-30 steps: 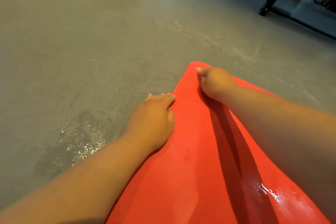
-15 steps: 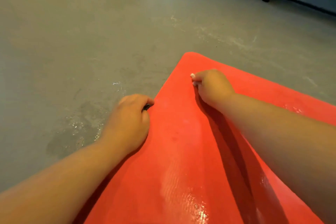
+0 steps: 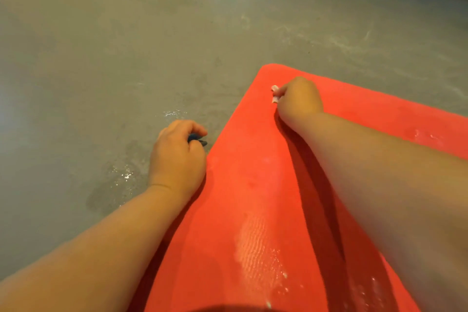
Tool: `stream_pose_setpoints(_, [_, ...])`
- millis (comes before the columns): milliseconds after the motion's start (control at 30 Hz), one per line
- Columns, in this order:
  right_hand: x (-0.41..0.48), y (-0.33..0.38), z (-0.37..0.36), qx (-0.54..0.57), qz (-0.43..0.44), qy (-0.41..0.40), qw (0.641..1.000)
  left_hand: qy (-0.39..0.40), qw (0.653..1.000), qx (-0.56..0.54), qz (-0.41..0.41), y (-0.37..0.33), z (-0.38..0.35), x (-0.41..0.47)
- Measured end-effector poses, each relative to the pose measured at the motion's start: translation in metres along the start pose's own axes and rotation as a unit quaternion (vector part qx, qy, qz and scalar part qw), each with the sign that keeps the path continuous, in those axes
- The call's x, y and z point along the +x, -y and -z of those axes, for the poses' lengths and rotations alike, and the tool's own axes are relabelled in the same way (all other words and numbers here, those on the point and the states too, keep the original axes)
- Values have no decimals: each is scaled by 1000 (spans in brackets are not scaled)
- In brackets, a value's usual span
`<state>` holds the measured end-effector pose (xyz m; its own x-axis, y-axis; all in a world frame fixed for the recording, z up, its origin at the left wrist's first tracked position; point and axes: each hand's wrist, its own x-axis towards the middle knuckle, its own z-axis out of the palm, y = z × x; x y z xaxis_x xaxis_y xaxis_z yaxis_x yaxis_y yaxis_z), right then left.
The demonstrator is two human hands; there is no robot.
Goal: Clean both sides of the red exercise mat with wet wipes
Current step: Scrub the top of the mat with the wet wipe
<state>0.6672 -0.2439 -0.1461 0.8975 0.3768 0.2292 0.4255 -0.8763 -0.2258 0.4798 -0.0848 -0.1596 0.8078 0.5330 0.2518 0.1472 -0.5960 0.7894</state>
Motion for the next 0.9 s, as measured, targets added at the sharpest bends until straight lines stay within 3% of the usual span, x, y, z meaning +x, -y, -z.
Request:
stream_pose_setpoints(67, [5, 7, -5, 5, -47, 6, 999, 9, 1000, 3, -6, 2, 0, 2])
stream_pose_setpoints(133, [-26, 32, -1, 62, 45, 13, 997, 15, 1000, 2, -11, 2, -1, 3])
stream_pose_setpoints(233, [-102, 59, 12, 160, 200, 39, 966, 9, 1000, -4, -12, 2, -2, 5])
stream_pose_setpoints(333, [-115, 52, 20, 143, 278, 59, 948, 14, 1000, 1, -16, 2, -2, 4])
stream_pose_setpoints(400, [-81, 33, 14, 77, 236, 13, 969, 27, 1000, 9, -9, 2, -3, 4])
stream_pose_setpoints(500, [-27, -17, 10, -3, 8, -31, 999, 37, 999, 22, -4, 1, -5, 5])
stream_pose_setpoints(567, [-30, -16, 10, 9, -60, -24, 998, 40, 999, 33, -10, 1, -6, 5])
stream_pose_setpoints(667, [-94, 30, 14, 61, 98, -18, 993, 43, 998, 31, -17, 2, -6, 6])
stream_pose_setpoints(767, [-150, 54, 26, 136, 267, 72, 951, 38, 999, 25, -18, 2, -5, 6])
stream_pose_setpoints(833, [-136, 40, 29, 115, 306, 74, 942, 43, 999, 25, -18, 1, -5, 6])
stream_pose_setpoints(900, [-96, 14, 25, 65, 230, -6, 971, 47, 998, 31, -9, 1, -5, 6])
